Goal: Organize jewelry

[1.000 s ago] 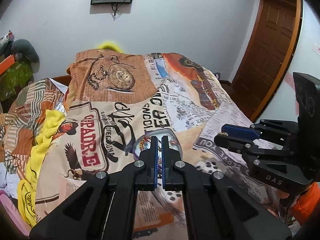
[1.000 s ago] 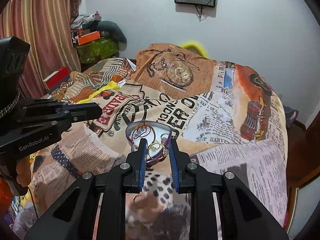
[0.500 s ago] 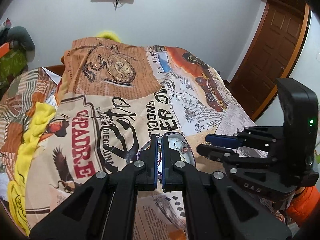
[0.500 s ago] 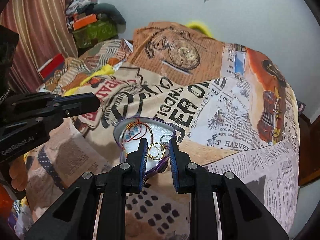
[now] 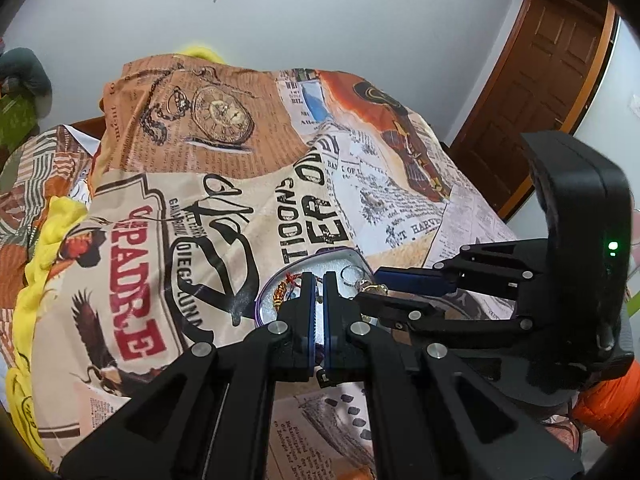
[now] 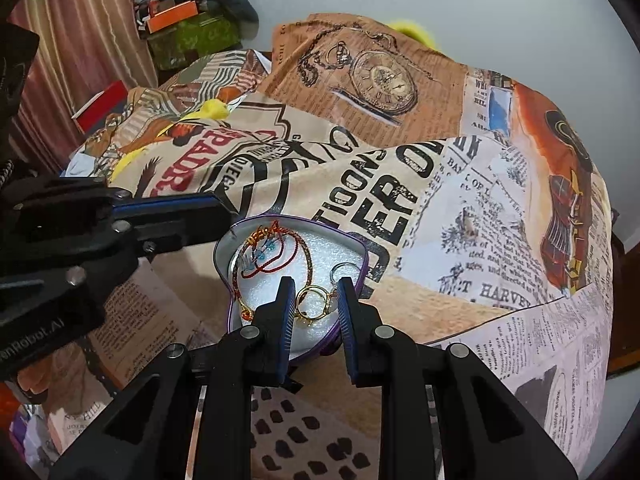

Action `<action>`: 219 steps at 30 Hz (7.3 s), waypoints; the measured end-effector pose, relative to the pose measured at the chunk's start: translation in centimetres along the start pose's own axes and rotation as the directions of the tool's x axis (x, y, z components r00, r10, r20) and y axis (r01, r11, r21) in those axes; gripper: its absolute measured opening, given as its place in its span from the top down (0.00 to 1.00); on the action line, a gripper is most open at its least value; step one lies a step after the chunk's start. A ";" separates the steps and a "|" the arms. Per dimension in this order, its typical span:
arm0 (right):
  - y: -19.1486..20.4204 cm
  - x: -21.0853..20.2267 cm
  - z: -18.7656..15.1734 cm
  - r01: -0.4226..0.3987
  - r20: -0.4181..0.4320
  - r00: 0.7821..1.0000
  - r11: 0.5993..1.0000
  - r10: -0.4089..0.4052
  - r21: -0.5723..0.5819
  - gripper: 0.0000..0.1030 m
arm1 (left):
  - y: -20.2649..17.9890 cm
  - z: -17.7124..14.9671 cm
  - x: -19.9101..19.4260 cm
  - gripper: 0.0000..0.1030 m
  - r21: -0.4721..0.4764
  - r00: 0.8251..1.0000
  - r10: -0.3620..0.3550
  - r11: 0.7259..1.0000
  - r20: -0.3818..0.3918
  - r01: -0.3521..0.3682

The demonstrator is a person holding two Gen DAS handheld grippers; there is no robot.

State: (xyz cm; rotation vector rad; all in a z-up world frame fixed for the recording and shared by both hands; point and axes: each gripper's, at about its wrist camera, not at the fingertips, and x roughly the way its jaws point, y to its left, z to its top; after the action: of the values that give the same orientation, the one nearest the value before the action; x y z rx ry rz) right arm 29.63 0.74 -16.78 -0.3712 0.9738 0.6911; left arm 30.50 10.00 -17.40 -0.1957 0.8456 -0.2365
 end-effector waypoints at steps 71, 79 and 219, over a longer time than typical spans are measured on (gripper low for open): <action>-1.0 -10.8 -11.7 0.118 0.052 0.991 0.987 -0.124 0.113 0.63 | -12.2 -9.5 -3.3 0.61 0.231 0.990 0.050 0.973 -0.133 -0.018; -0.5 -9.7 -12.2 0.117 0.033 0.992 0.992 -0.118 0.042 0.63 | -12.2 -9.2 -1.5 0.64 0.250 0.989 0.056 0.968 -0.134 -0.021; 9.3 -31.3 -9.8 0.184 0.732 0.606 0.950 -0.312 0.252 0.15 | -15.5 -10.0 -33.9 0.01 0.026 0.659 0.186 0.954 0.729 -0.299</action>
State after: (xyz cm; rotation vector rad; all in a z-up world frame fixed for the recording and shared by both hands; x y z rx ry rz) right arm 5.37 -9.60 4.87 -0.0421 0.1320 0.4338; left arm -0.73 4.01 4.45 -0.0223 0.0472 0.0481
